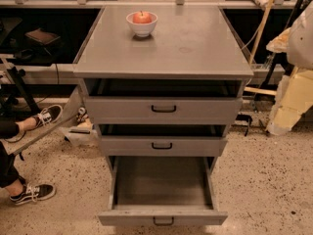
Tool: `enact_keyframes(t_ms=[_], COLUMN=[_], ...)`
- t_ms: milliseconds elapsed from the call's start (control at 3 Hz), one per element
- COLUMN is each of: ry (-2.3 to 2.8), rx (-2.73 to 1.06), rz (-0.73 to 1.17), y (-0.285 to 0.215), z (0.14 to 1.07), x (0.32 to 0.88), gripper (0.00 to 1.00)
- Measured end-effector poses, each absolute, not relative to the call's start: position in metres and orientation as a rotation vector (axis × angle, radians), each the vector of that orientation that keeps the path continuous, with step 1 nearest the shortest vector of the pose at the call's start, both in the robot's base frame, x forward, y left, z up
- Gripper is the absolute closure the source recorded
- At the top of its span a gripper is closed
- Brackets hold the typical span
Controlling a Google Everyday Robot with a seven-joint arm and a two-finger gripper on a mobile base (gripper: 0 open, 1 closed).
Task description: Close bottom drawer
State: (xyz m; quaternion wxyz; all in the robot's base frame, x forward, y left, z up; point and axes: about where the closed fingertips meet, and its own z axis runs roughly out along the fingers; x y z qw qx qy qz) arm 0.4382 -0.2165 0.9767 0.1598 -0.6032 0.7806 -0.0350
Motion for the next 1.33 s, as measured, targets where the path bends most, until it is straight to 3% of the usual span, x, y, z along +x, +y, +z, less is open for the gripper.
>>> enact_keyframes(t_ms=[667,1333], ry=[2.218,2.097], rx=[-1.743,-1.903], rz=[-0.107,0.041], y=[-0.212,-0.191], z=[0.972,0.871], x=[0.439,0.439], gripper=[0.00,0.00])
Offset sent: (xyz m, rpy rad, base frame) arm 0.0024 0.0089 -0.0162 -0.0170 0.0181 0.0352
